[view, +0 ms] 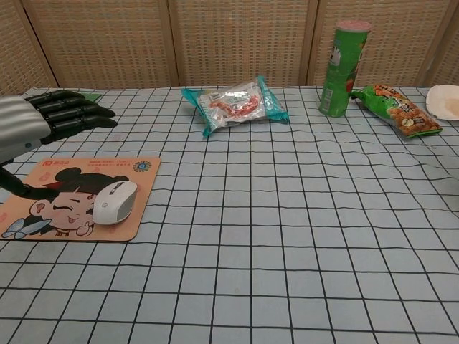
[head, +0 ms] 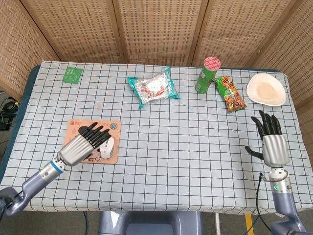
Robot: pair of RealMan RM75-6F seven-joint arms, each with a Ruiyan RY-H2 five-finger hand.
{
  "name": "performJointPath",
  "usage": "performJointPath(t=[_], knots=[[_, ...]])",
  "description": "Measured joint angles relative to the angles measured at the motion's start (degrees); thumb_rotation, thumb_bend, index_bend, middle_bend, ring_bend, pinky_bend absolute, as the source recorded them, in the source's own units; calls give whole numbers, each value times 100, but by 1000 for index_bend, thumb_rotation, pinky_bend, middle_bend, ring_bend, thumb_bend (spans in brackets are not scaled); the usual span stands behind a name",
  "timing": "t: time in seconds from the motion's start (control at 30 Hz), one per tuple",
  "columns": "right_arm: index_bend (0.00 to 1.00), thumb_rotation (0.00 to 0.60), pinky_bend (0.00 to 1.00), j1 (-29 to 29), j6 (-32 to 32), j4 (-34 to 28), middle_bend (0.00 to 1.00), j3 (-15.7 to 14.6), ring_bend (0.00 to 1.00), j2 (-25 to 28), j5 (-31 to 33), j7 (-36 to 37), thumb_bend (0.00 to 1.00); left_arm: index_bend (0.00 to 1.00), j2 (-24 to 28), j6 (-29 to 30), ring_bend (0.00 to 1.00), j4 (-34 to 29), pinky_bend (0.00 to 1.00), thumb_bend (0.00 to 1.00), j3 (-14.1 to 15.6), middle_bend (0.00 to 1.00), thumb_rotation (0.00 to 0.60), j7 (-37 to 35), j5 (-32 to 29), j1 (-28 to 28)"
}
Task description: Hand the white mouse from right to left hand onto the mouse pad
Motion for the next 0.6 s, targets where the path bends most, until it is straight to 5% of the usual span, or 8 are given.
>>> performJointPath(t=[0.3, 0.6], knots=[[147, 600, 0, 12, -301, -304, 0, -122, 0, 190, 42, -344, 163, 0, 217, 571, 0, -2321, 0, 125, -341, 0, 600, 1060, -1155, 1135], [129, 600, 0, -52, -527, -860, 0, -289, 0, 440, 107, -817, 158, 0, 169, 1482, 0, -2903, 0, 125, -455, 0, 600, 1686, -1492, 2133]])
